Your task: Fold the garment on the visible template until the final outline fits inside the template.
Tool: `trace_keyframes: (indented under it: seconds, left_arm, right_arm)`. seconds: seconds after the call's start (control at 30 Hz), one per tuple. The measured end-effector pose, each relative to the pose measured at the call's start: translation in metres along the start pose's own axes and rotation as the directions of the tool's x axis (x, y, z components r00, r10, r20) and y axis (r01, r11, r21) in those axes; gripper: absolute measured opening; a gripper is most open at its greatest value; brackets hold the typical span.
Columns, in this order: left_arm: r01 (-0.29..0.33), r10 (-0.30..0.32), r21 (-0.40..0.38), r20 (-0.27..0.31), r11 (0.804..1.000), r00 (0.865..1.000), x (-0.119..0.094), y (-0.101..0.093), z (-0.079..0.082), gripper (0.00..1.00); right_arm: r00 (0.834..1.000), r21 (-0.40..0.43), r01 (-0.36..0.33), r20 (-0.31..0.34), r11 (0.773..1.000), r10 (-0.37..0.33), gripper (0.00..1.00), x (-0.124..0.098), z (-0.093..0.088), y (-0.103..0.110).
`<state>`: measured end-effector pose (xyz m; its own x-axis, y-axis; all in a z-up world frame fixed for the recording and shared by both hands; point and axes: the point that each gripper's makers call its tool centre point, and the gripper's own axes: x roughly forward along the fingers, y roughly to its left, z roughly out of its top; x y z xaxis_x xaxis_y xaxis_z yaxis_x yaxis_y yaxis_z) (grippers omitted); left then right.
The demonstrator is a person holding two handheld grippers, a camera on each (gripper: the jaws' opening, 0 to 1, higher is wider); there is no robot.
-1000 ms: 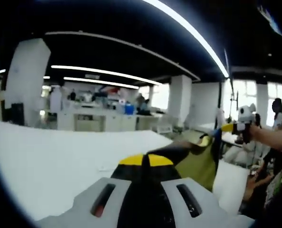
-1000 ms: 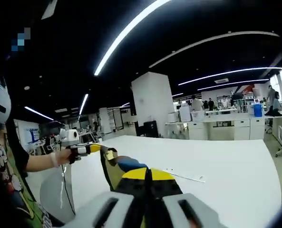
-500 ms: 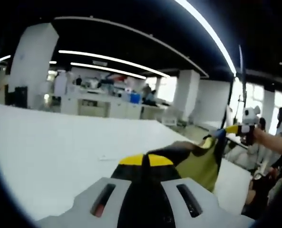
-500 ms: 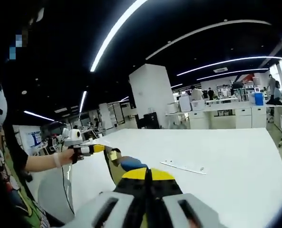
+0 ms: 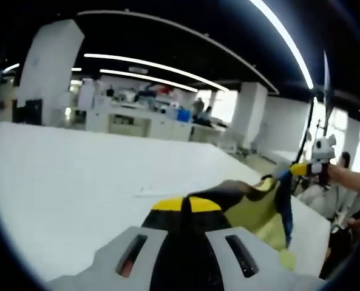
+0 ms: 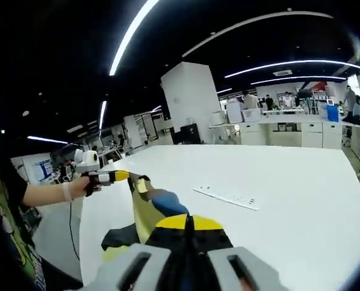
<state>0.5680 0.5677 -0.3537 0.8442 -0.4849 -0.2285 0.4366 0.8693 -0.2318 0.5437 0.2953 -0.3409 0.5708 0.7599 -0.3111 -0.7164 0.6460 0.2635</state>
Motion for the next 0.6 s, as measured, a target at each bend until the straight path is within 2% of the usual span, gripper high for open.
trace_keyframes:
  seconds: [0.1,0.2,0.3,0.57,0.6]
  left_arm:
    - [-0.015,0.016,0.01,-0.025,1.0,1.0,0.019,0.008,-0.008,0.0]
    - [-0.019,0.02,0.01,-0.035,1.0,0.999,0.033,0.013,-0.015,0.0]
    - [-0.03,0.032,0.027,-0.065,0.999,0.997,0.044,0.018,-0.024,0.0]
    - [-0.039,0.042,0.019,-0.162,0.999,0.986,0.077,0.035,-0.056,0.0]
    - [-0.038,0.04,0.017,-0.171,0.999,0.984,0.08,0.035,-0.059,0.0]
  right_arm:
    - [0.999,0.024,0.004,-0.054,1.0,-0.002,0.0,0.013,-0.014,-0.018]
    - [0.991,-0.019,0.024,-0.131,1.0,-0.026,0.0,0.023,-0.03,-0.035]
    - [0.989,-0.016,0.017,-0.146,1.0,-0.02,0.0,0.033,-0.032,-0.043]
    - [0.968,-0.052,0.036,-0.248,0.998,-0.048,0.0,0.054,-0.052,-0.071]
    - [0.963,-0.049,0.046,-0.264,0.998,-0.058,0.0,0.057,-0.057,-0.079]
